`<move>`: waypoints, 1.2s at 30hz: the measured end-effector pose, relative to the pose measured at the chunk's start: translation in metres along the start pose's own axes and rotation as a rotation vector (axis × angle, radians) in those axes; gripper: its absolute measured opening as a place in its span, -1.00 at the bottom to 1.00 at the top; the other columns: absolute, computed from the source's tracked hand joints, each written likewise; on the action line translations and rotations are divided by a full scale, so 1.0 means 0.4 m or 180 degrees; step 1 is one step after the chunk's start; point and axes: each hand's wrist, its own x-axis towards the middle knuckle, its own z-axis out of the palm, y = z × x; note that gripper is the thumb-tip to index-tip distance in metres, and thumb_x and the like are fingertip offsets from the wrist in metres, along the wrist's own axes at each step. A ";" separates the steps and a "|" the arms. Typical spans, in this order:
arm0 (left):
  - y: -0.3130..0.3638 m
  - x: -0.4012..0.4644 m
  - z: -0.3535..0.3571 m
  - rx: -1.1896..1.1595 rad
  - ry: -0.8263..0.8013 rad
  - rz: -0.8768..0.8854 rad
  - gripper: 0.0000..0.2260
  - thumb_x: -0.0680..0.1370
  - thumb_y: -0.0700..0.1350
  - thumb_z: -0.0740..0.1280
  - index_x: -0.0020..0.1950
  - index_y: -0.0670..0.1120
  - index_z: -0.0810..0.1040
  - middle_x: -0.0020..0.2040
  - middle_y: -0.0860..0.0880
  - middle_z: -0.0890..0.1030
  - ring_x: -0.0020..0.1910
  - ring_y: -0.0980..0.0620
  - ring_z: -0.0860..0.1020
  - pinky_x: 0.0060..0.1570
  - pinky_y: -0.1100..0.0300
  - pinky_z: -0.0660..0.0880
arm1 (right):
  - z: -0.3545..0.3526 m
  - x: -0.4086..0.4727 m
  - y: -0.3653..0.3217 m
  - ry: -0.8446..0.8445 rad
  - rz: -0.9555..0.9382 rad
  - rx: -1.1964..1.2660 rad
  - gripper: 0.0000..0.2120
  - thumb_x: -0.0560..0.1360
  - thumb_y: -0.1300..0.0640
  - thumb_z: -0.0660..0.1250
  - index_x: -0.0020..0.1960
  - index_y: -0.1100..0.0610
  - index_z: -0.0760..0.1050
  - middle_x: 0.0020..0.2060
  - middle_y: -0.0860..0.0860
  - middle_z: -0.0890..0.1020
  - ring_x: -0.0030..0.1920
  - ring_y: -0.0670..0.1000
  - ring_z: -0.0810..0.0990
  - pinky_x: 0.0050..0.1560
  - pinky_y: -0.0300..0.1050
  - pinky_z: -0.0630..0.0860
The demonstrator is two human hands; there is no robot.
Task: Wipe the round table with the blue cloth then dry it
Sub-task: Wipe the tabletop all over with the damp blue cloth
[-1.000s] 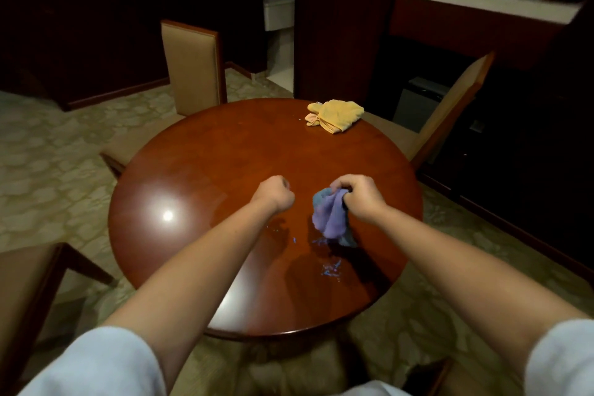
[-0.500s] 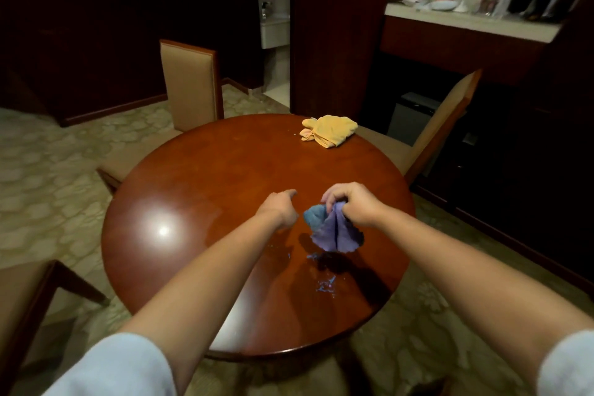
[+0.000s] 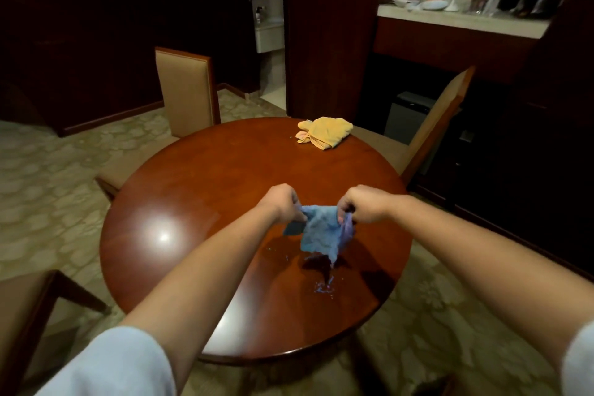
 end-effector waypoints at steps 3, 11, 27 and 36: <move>0.006 -0.004 0.013 0.0055 0.0324 0.0045 -0.85 0.49 -0.12 0.43 -0.24 -0.12 0.54 -0.15 -0.03 0.55 -0.11 -0.04 0.53 -0.19 0.15 0.45 | 0.015 -0.005 0.000 -0.0242 0.0180 -0.0241 -0.67 0.50 -0.01 0.37 0.22 0.08 0.58 0.27 -0.08 0.49 0.22 0.00 0.50 0.16 -0.17 0.42; 0.022 -0.016 0.043 -0.0384 0.0666 0.0035 -0.85 0.46 -0.24 0.27 -0.08 -0.17 0.63 -0.07 -0.17 0.64 -0.08 -0.15 0.58 -0.16 0.05 0.52 | 0.078 -0.040 0.012 0.1380 0.0411 0.0809 -0.74 0.44 0.06 0.44 -0.05 -0.02 0.35 -0.17 -0.07 0.53 -0.19 -0.02 0.51 -0.21 -0.06 0.44; 0.021 -0.066 0.199 -0.1029 0.0508 0.0638 -0.90 0.37 -0.27 0.44 -0.14 -0.16 0.65 -0.16 -0.01 0.51 -0.17 0.06 0.47 -0.25 0.32 0.38 | 0.212 -0.090 0.113 0.0751 0.0333 0.1829 -0.69 0.32 0.32 0.50 -0.30 -0.04 0.47 -0.22 -0.03 0.59 -0.15 -0.04 0.53 -0.07 -0.10 0.47; 0.065 -0.102 0.218 -0.3771 0.0341 -0.0431 -0.75 0.50 -0.45 0.22 -0.21 -0.13 0.51 -0.29 -0.06 0.52 -0.35 0.06 0.47 -0.45 0.29 0.45 | 0.186 -0.109 0.100 0.0289 0.0631 0.3344 -0.87 0.44 0.32 0.41 -0.09 0.12 0.58 -0.27 -0.01 0.60 -0.37 -0.16 0.54 -0.42 -0.35 0.40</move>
